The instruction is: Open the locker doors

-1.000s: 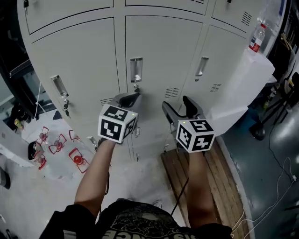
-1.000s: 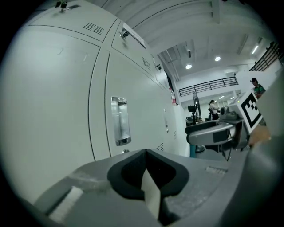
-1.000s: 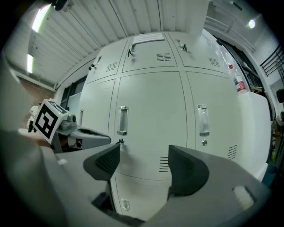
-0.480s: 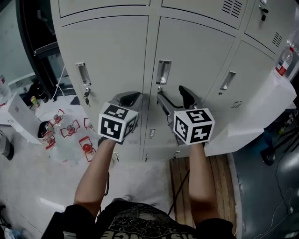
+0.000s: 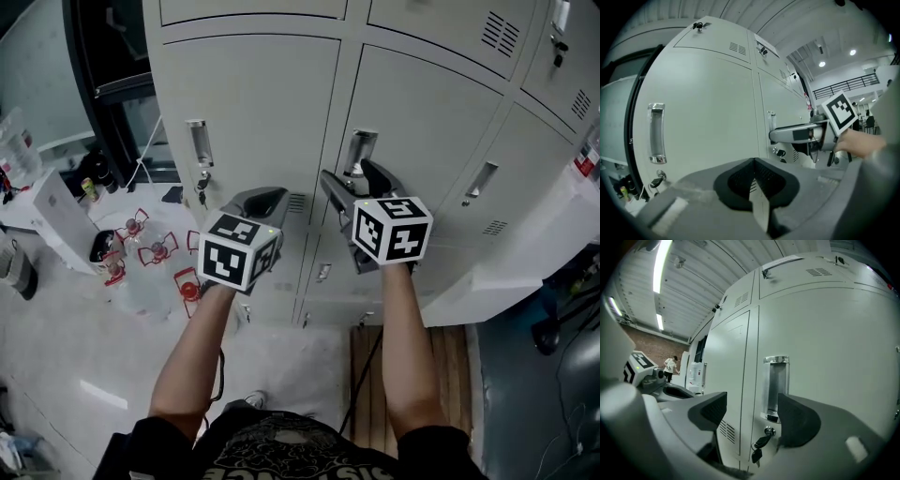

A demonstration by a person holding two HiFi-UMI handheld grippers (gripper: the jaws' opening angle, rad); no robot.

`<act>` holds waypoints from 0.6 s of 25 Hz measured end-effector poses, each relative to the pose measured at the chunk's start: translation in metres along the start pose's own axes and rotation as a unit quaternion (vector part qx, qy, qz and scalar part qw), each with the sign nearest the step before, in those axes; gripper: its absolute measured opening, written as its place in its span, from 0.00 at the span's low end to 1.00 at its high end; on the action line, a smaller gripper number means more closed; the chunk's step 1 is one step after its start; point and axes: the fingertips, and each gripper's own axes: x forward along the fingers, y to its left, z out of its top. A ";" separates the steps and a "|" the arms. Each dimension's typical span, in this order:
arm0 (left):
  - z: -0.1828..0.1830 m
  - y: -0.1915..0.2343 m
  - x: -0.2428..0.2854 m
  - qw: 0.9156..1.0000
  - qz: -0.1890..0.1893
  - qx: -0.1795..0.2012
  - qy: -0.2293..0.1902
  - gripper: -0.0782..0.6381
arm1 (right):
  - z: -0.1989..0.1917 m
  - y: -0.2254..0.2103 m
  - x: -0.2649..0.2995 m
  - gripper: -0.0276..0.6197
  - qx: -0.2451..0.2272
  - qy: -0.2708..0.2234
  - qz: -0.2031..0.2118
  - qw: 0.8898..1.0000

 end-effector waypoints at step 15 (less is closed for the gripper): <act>-0.013 0.009 -0.022 1.000 -0.014 0.007 0.011 0.12 | 0.006 0.010 0.018 0.52 0.023 0.003 -0.002 1.000</act>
